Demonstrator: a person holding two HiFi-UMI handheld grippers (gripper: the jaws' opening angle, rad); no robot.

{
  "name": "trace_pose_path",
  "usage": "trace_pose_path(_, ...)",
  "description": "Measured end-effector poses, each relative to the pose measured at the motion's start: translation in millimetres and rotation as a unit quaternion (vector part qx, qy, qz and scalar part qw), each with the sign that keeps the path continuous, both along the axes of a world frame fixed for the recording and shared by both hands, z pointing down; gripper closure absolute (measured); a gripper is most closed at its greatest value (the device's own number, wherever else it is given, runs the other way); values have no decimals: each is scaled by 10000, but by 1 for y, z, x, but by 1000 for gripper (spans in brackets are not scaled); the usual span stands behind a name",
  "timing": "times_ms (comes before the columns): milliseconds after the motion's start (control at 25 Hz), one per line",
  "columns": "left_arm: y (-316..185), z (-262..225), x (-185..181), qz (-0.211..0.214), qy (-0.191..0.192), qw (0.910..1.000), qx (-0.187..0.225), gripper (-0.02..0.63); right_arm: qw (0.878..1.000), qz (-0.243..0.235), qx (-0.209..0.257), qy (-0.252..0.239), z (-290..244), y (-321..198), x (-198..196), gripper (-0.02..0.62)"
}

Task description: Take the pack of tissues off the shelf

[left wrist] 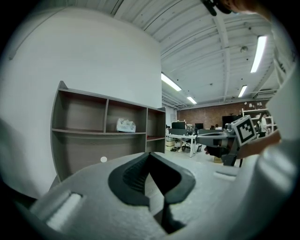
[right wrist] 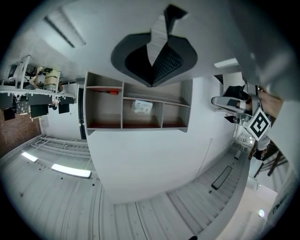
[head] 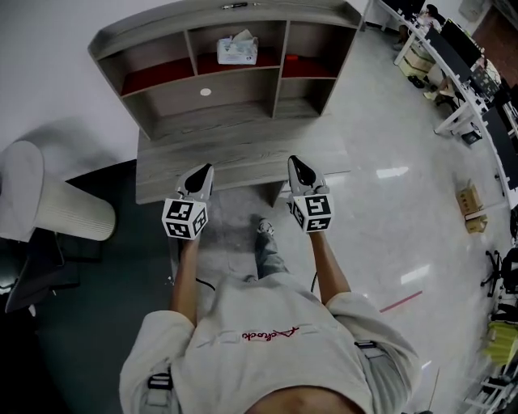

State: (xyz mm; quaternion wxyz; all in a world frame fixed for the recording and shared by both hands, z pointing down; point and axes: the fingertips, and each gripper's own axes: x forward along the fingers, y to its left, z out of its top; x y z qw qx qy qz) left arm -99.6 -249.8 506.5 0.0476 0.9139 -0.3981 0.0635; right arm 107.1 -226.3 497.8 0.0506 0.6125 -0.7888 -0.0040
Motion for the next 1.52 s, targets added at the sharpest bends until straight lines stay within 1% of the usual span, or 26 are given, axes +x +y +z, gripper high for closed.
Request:
trace_pose_path(200, -48, 0, 7, -130, -59, 9999, 13, 606, 9999, -159, 53, -44, -3, -56, 6, 588)
trace_pose_path(600, -154, -16, 38, -312, -124, 9994, 38, 606, 9989, -444, 103, -74, -22, -177, 31, 589)
trace_pose_path(960, -241, -24, 59, -595, -84, 9982, 58, 606, 9969, -768, 85, -124, -25, -271, 42, 588)
trace_pose_path(1200, -280, -18, 65, -743, -98, 9972, 26, 606, 9954, -950, 28, -145, -18, -316, 43, 589)
trace_pose_path(1520, -302, -8, 59, -808, -89, 9966, -101, 606, 9946, -1023, -64, -193, -13, -346, 33, 588)
